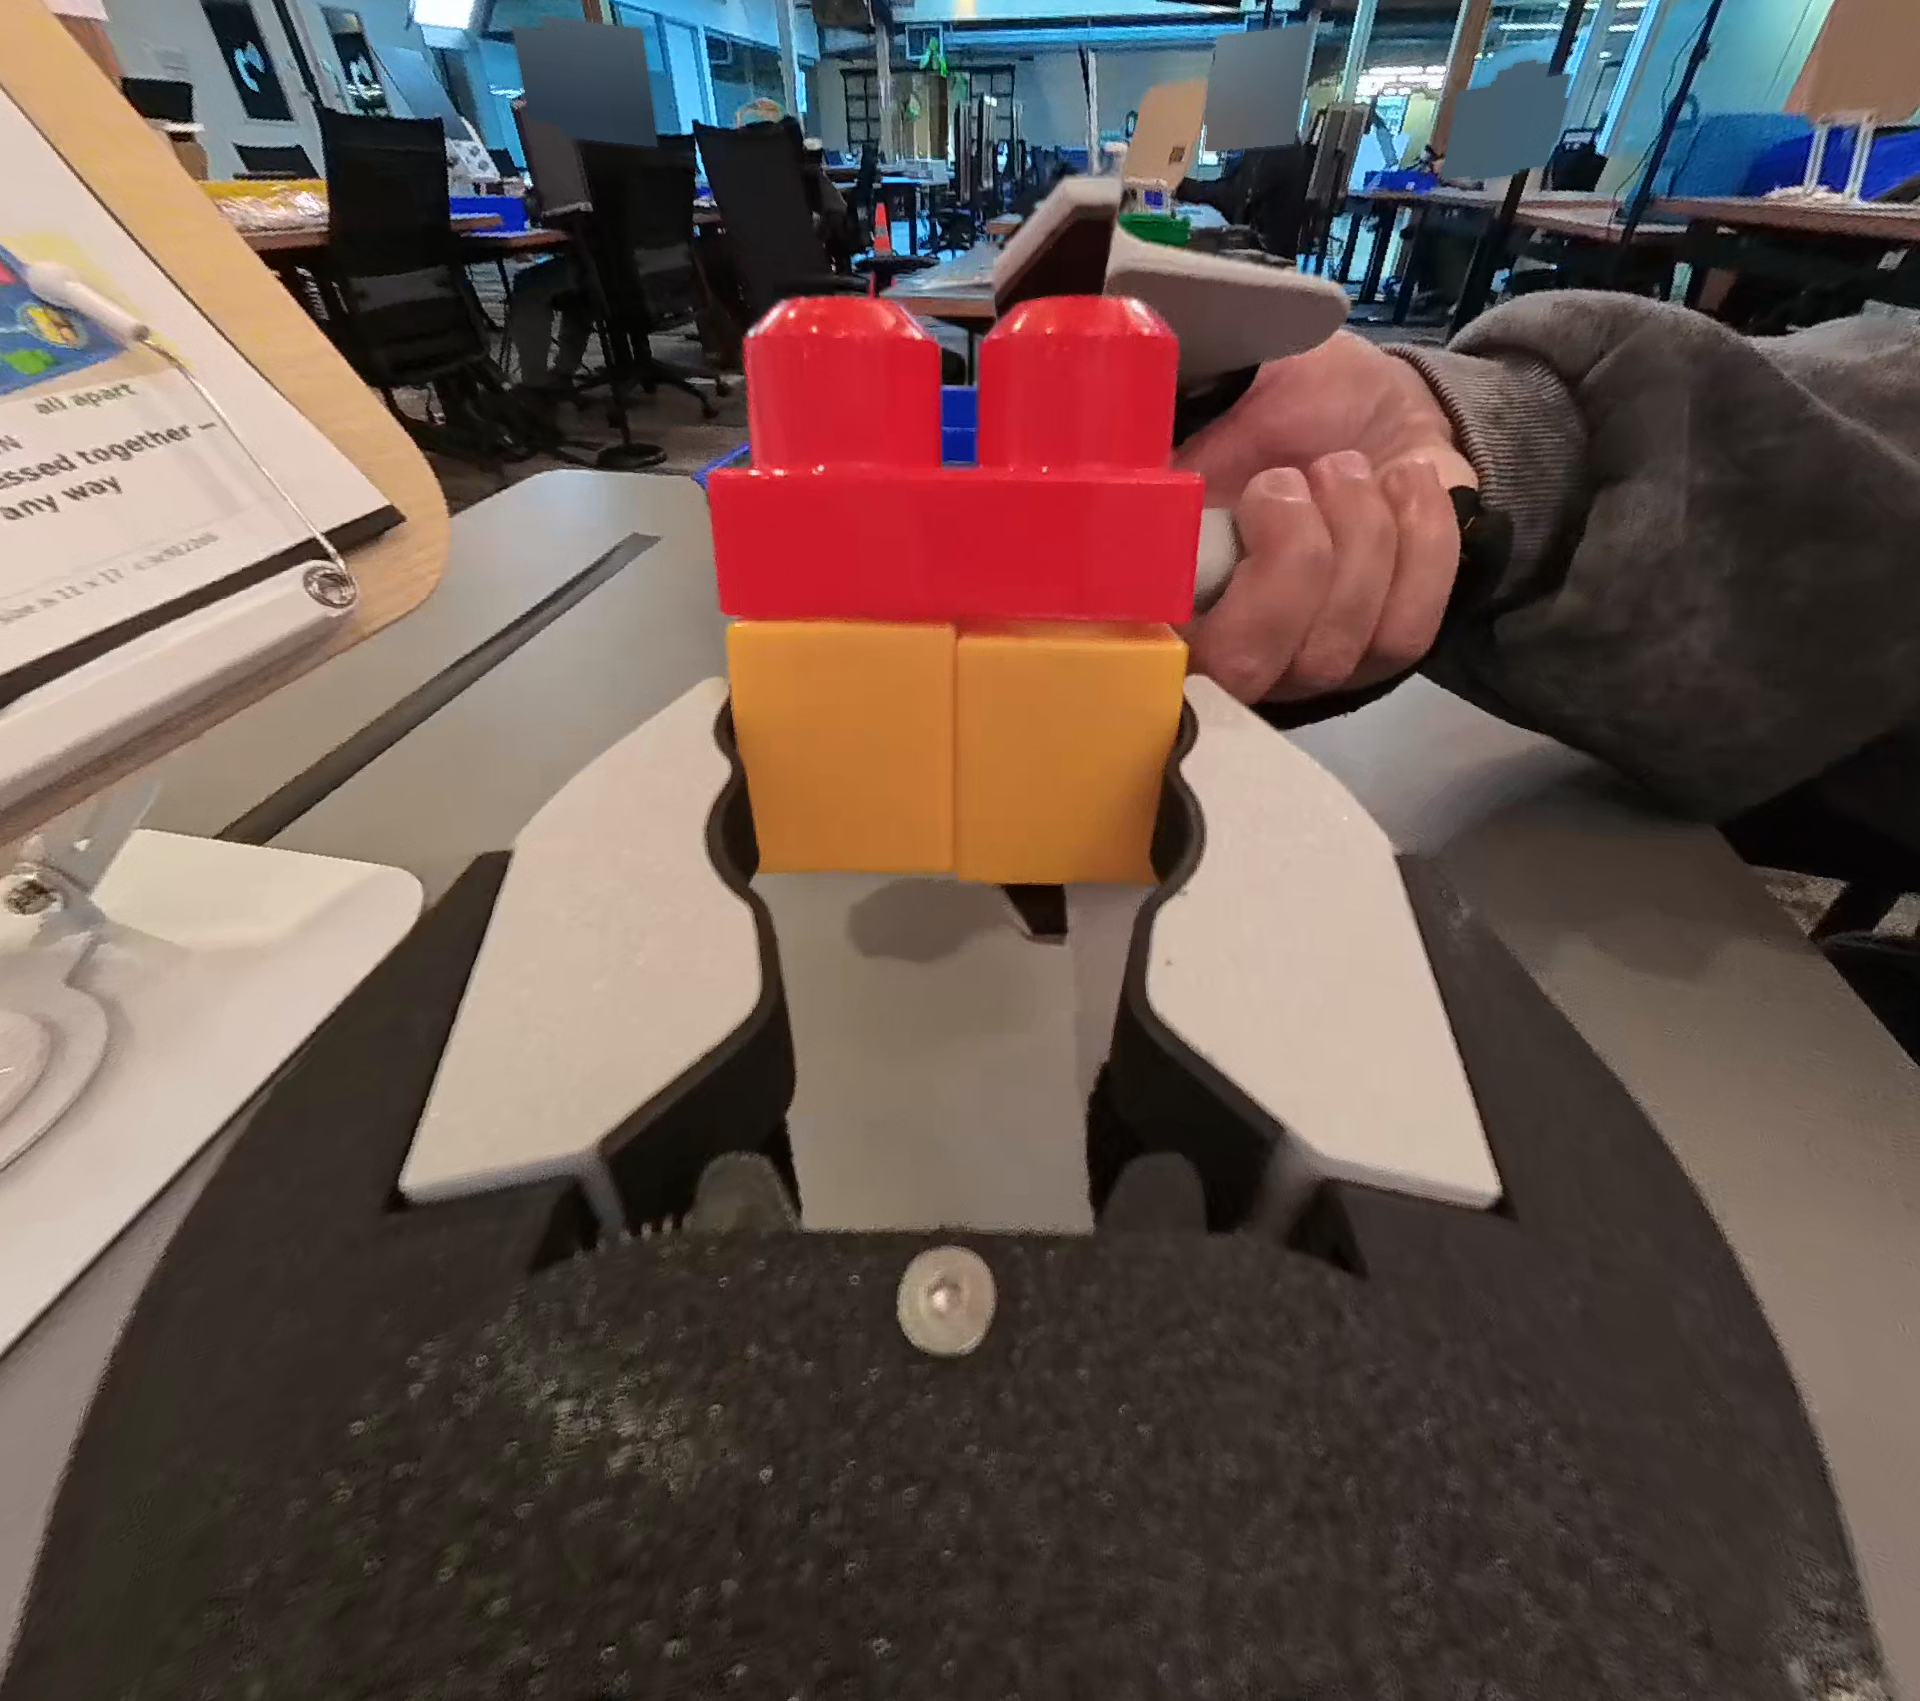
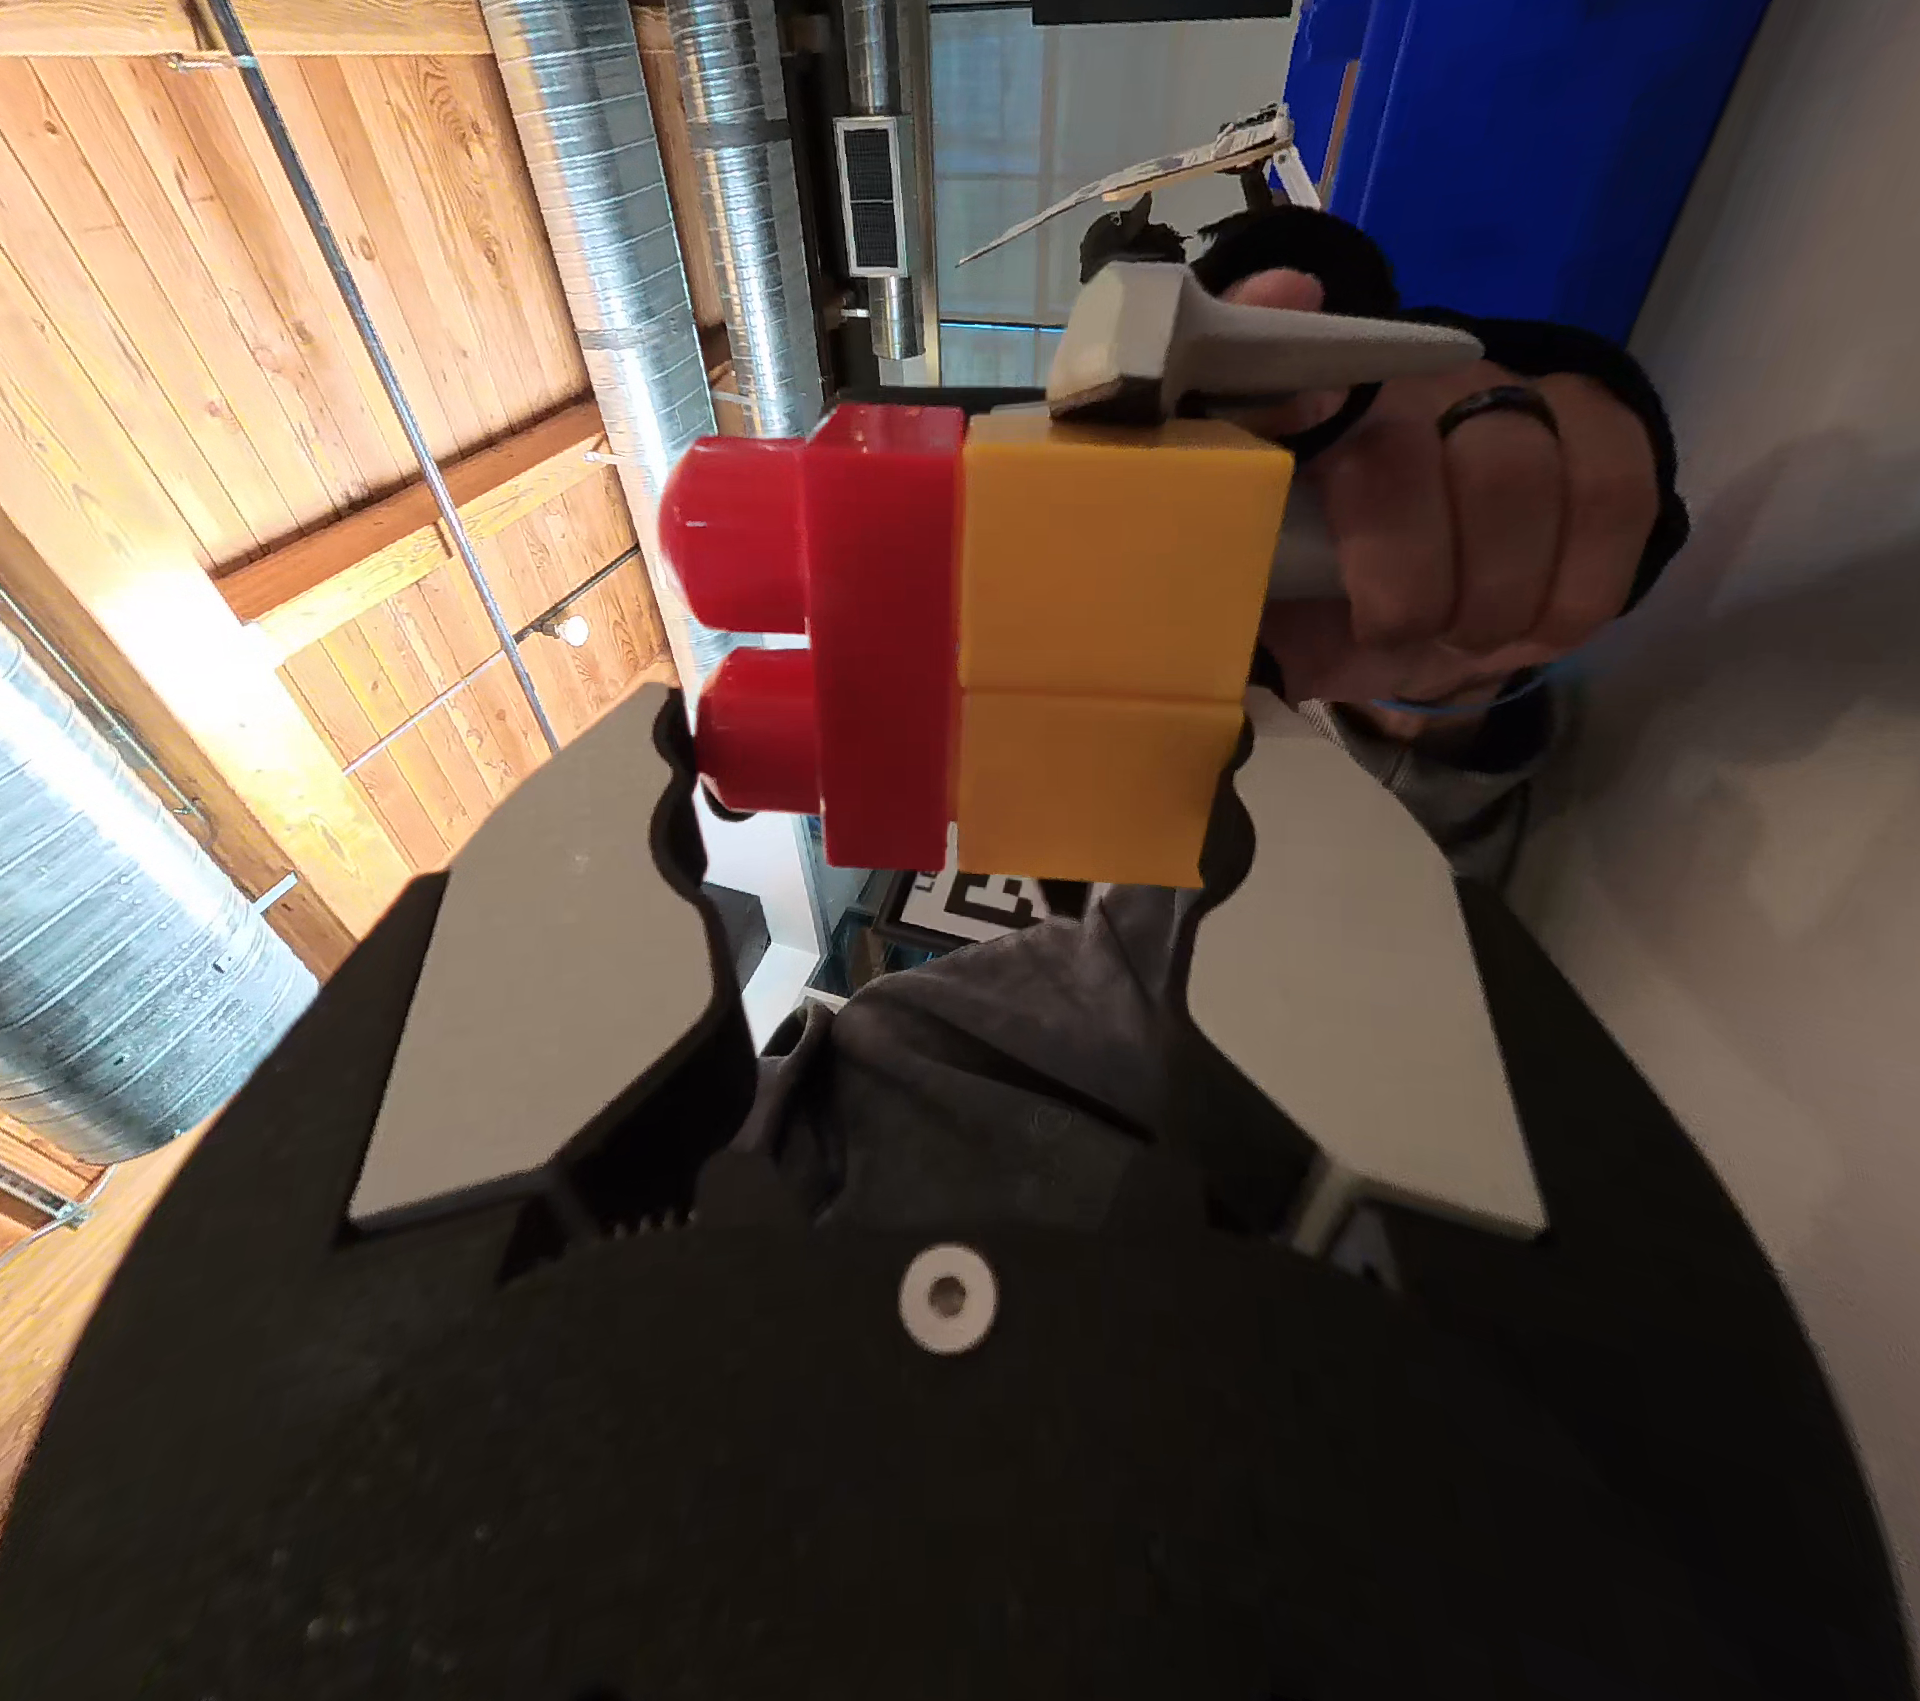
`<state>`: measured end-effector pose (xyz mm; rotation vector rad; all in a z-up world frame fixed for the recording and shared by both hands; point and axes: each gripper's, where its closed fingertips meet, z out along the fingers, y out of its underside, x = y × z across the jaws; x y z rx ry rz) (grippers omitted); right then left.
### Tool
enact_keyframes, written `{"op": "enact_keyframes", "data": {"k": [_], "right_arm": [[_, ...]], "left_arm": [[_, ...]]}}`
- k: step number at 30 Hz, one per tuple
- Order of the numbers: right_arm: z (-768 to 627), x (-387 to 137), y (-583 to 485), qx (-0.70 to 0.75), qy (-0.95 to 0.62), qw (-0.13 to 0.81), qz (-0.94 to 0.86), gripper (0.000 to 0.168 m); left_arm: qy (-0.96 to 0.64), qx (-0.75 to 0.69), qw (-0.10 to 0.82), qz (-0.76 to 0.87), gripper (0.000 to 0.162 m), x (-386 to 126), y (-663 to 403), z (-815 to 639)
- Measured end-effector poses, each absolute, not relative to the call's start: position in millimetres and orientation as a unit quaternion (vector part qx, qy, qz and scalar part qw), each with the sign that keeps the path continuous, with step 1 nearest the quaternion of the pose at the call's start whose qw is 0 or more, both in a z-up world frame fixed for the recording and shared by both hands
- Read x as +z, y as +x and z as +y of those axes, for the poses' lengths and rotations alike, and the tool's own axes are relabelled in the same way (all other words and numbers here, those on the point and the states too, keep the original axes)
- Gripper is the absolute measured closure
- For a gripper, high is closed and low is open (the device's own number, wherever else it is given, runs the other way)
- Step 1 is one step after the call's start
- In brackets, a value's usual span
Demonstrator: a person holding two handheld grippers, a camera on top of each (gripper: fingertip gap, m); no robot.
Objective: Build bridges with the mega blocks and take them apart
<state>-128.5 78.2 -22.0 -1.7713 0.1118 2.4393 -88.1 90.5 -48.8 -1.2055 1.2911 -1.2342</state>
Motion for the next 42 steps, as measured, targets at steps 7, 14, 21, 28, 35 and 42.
{"op": "enact_keyframes", "data": {"k": [7,14,21,28,35,42], "right_arm": [[73.2,-26.5,-125.8,0.808,-0.584,0.075,0.017,0.076],[65.8,-26.3,-127.3,0.816,-0.574,0.065,0.005,0.077],[76.2,-30.2,-122.0,0.822,-0.563,0.082,0.032,0.076],[95.6,-34.3,-117.9,0.826,-0.555,0.089,0.043,0.065],[98.1,-28.2,-130.7,0.824,-0.562,0.075,0.000,0.071],[85.2,-31.6,-128.7,0.831,-0.551,0.064,-0.039,0.073]], "left_arm": [[-0.492,-0.509,0.462,0.534,0.087,-53.5,-84.9,85.9],[-0.487,-0.536,0.431,0.538,0.087,-54.0,-85.7,78.3],[-0.504,-0.503,0.453,0.537,0.087,-58.0,-83.8,86.1],[-0.497,-0.518,0.461,0.521,0.087,-48.2,-90.9,88.6],[-0.502,-0.512,0.453,0.530,0.087,-55.6,-89.3,87.2],[-0.494,-0.522,0.436,0.542,0.087,-58.8,-89.3,78.6]]}}
